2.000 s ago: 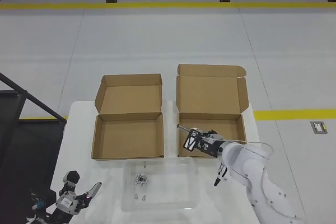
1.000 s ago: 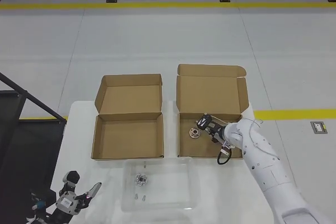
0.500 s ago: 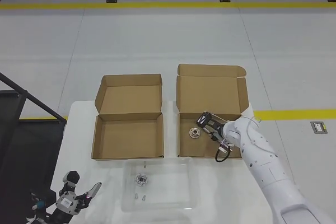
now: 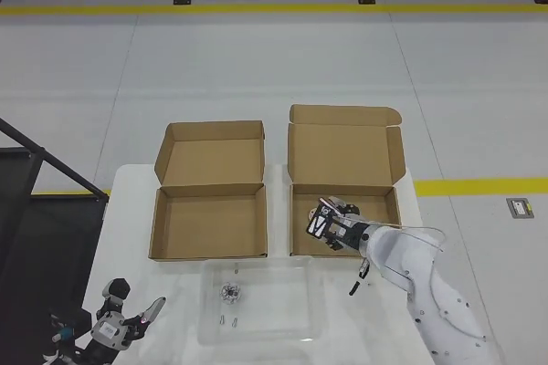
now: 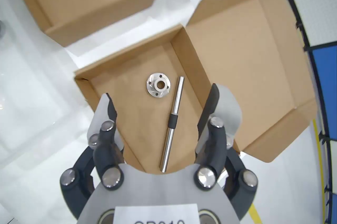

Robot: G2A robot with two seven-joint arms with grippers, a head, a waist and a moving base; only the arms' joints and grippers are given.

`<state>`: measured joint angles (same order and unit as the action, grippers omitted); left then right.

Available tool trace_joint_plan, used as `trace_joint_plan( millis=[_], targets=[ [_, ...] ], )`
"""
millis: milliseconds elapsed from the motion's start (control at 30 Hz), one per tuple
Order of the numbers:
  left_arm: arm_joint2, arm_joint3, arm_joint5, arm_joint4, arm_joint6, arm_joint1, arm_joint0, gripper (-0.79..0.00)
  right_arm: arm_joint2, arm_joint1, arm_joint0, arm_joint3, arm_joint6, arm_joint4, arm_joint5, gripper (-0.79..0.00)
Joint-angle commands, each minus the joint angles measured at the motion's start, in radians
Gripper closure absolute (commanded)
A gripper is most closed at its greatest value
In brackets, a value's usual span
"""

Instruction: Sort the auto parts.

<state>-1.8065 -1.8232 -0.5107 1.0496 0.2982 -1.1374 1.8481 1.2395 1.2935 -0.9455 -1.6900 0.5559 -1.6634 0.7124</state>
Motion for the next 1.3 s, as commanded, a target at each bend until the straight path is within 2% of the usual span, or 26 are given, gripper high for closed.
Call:
trace_joint_plan(
  millis=[0, 167, 300, 367, 467, 600, 667, 733, 1033, 1167, 1267],
  targets=[
    [0.0, -0.002, 0.002, 0.004, -0.004, 0.0, -0.001, -0.785, 0.01, -0.009, -0.048, -0.058, -0.062, -0.038, 0.023, -0.785],
    [0.029, -0.095, 0.045, 0.166, -0.065, 0.003, -0.021, -0.785, 0.041, -0.036, -0.129, -0.146, -0.275, -0.126, 0.128, -0.785],
    [0.078, -0.161, 0.06, 0.307, -0.122, 0.005, -0.042, -0.785, 0.085, -0.07, -0.216, -0.224, -0.534, -0.26, 0.208, -0.785],
    [0.111, -0.183, 0.057, 0.387, -0.149, 0.007, -0.055, -0.785, 0.107, -0.088, -0.263, -0.256, -0.665, -0.341, 0.212, -0.785],
    [0.168, -0.209, 0.024, 0.484, -0.17, 0.01, -0.084, -0.785, 0.152, -0.117, -0.334, -0.278, -0.886, -0.456, 0.178, -0.785],
    [0.247, -0.243, -0.006, 0.589, -0.234, 0.012, -0.126, -0.785, 0.241, -0.155, -0.419, -0.228, -1.216, -0.558, 0.077, -0.785],
    [0.259, -0.249, -0.001, 0.6, -0.234, 0.011, -0.131, -0.785, 0.287, -0.169, -0.459, -0.187, -1.321, -0.589, 0.015, -0.785],
    [0.259, -0.249, -0.001, 0.6, -0.234, 0.011, -0.131, -0.785, 0.332, -0.171, -0.503, -0.154, -1.274, -0.566, -0.033, -0.785],
    [0.259, -0.249, -0.001, 0.6, -0.234, 0.011, -0.131, -0.785, 0.332, -0.171, -0.503, -0.154, -1.274, -0.566, -0.033, -0.785],
    [0.294, -0.259, 0.016, 0.66, -0.361, 0.011, -0.148, -0.785, 0.332, -0.171, -0.503, -0.154, -1.274, -0.566, -0.033, -0.785],
    [0.348, -0.276, 0.097, 0.732, -0.428, 0.005, -0.159, -0.785, 0.332, -0.171, -0.503, -0.154, -1.274, -0.566, -0.033, -0.785]
  ],
)
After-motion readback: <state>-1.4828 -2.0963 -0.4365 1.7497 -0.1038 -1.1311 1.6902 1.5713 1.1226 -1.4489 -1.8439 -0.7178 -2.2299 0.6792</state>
